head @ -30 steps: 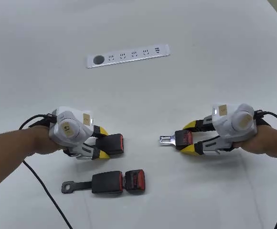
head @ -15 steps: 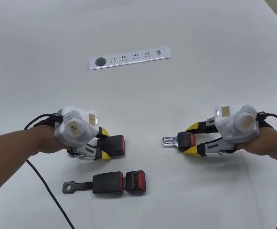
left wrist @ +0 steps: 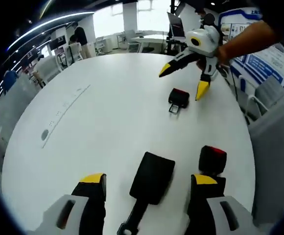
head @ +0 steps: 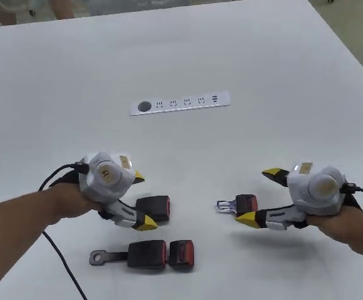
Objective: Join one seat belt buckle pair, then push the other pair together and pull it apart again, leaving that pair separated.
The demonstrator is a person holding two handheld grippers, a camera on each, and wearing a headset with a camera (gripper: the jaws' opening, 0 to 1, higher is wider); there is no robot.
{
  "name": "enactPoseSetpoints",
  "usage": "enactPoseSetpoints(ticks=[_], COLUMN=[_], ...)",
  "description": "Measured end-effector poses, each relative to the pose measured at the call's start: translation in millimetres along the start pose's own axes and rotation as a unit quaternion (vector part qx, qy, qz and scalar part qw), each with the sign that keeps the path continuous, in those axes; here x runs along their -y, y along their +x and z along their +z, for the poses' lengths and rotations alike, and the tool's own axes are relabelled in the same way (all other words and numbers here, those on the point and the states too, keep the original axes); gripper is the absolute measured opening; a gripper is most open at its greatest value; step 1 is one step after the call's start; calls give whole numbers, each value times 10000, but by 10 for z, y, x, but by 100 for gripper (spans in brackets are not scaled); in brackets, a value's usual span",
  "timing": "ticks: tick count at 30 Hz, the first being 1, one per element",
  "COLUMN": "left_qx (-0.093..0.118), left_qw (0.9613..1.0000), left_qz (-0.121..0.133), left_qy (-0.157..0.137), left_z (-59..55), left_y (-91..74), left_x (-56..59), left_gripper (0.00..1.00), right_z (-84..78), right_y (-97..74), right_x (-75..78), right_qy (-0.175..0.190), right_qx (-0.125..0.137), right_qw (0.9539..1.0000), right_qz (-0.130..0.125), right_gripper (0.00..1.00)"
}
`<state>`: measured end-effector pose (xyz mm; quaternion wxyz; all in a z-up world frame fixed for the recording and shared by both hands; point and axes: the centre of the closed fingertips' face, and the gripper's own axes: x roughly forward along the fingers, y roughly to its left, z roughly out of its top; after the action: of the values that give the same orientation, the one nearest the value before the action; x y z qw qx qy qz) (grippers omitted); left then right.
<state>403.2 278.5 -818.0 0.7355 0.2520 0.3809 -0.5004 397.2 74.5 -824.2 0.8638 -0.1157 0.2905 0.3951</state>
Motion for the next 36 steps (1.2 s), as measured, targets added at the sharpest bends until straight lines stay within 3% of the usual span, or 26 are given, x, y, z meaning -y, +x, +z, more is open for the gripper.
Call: enactPoseSetpoints(ticks=[2, 5, 7, 10, 12, 16, 19, 21, 27, 31, 36], left_qx=[151, 317, 472, 924, 1136, 1181, 1383, 1423, 1539, 1576, 1748], left_qw=[9996, 9985, 9958, 9886, 9845, 9837, 9798, 9791, 9769, 9793, 9779], left_qz=[96, 314, 411, 527, 614, 653, 737, 757, 805, 693, 607], left_qy=[-216, -303, -667, -1070, -1190, -1188, -1246, -1237, -1245, -1066, -972], left_z=[-1, -31, -55, -15, -17, -132, -204, -274, -455, -573, -618], left_y=[-57, -169, -244, -386, -480, -629, -791, -880, -1112, -1237, -1378], left_x=[33, 58, 82, 138, 190, 352, 445, 501, 598, 754, 865], left_gripper=[79, 82, 84, 88, 89, 91, 92, 93, 95, 96, 96], right_z=[39, 60, 89, 218, 255, 335, 416, 430, 427, 404, 449], right_y=[-22, -46, -65, -135, -165, -221, -306, -340, -512, -623, -717], right_x=[-65, -176, -242, -361, -443, -585, -711, -755, -1001, -1167, -1309], right_qy=[194, 251, 238, 222, 151, -21, -125, -154, -375, -584, -721], right_qx=[148, 181, 234, 505, 574, 626, 720, 737, 782, 745, 828], right_qw=[9996, 9993, 9991, 9980, 9978, 9976, 9970, 9968, 9961, 9955, 9939], right_qz=[-127, -205, -244, -320, -300, -282, -260, -259, -183, -92, -51], right_gripper=[81, 84, 86, 87, 87, 89, 91, 92, 95, 96, 97])
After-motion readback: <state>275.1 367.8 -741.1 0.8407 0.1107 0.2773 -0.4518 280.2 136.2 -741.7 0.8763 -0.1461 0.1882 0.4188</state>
